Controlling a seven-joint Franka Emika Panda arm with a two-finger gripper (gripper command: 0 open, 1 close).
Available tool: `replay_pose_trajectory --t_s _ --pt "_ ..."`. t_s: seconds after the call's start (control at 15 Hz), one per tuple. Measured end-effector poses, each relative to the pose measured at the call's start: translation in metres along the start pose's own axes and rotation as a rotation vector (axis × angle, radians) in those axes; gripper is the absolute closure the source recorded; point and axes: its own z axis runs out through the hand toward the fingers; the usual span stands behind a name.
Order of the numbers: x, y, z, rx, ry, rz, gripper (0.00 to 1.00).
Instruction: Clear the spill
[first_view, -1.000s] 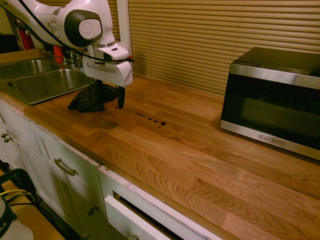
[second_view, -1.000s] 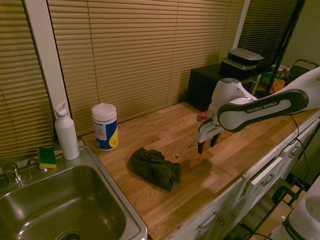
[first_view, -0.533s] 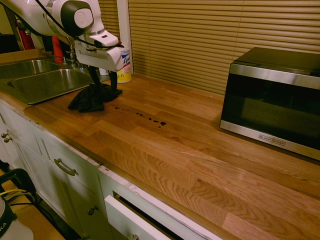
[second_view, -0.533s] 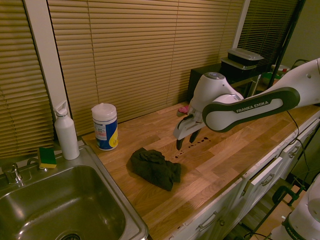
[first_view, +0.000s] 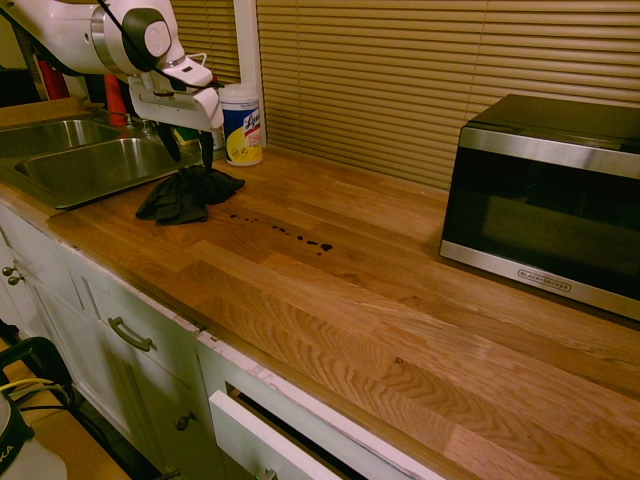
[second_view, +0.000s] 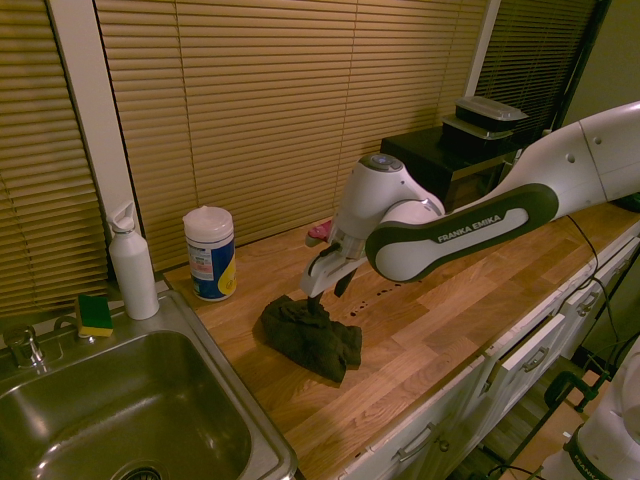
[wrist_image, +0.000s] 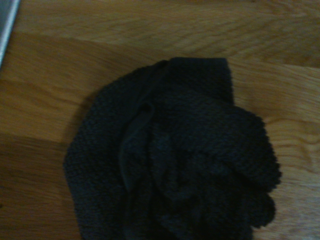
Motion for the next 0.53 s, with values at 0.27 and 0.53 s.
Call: replay_pose_trajectory --t_s 0.27,0.53 --pt "-0.017 -0.018 0.027 -0.030 -0.018 -0.030 0.00" --pt "-0.013 -0.019 0.052 -0.066 -0.023 -0.019 1.00"
